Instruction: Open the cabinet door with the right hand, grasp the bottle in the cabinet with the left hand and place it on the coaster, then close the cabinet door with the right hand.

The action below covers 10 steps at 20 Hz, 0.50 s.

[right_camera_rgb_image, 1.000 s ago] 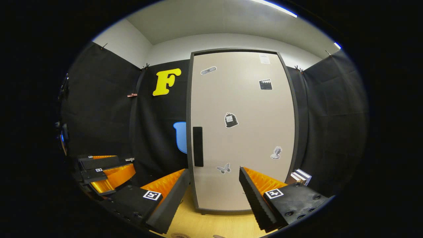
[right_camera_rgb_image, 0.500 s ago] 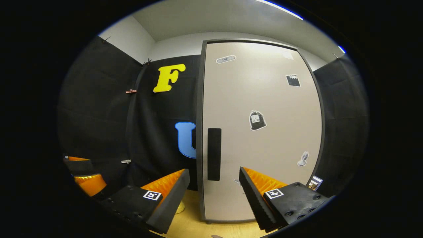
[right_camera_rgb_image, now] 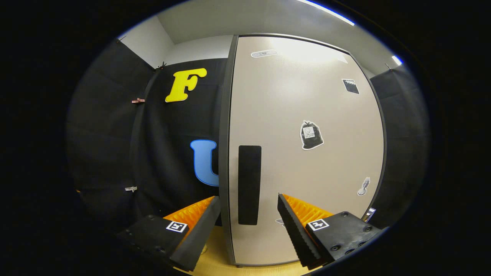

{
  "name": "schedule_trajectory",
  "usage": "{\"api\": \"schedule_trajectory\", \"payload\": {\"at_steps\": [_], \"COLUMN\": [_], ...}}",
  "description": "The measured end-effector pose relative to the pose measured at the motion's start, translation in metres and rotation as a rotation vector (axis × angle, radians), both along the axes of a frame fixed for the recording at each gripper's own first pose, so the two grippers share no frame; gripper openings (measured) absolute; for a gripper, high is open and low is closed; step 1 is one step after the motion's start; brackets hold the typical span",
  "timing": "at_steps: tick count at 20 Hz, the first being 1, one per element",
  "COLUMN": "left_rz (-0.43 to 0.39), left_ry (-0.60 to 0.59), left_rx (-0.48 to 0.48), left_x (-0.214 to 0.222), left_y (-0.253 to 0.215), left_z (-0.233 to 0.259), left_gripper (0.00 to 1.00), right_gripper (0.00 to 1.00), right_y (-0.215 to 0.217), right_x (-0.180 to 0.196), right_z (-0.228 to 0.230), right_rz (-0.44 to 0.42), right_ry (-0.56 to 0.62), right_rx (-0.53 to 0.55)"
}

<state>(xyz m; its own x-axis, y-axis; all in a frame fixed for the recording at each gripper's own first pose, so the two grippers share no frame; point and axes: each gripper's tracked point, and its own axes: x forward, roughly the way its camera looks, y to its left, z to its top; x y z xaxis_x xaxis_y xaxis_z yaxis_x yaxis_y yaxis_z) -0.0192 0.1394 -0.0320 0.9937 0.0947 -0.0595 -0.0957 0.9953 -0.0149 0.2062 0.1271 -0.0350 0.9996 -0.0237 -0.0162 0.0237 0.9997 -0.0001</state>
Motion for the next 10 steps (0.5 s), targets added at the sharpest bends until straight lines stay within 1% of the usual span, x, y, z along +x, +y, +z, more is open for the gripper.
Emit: {"api": "schedule_trajectory", "payload": {"at_steps": [4,8,9,10], "left_rz": [0.022,0.042,0.046,0.049], "left_ry": [0.010,0.022,0.025,0.027], "left_rx": [-0.005,-0.005,-0.005,-0.005], "left_x": [0.001,0.000,0.000,0.000], "left_y": [0.013,0.022,0.024,0.025], "left_z": [-0.004,-0.008,-0.008,-0.009], "left_gripper": [0.94,0.94,0.94,0.94], "right_gripper": [0.96,0.85,0.75,0.70], "right_y": [-0.008,-0.007,-0.007,-0.007], "right_x": [0.017,0.025,0.026,0.027], "right_z": [-0.001,-0.002,-0.002,-0.002], "right_rz": [-0.040,-0.058,-0.060,-0.067], "right_ry": [-0.003,-0.011,-0.012,-0.014], "right_rx": [0.002,-0.008,-0.008,-0.010]}}
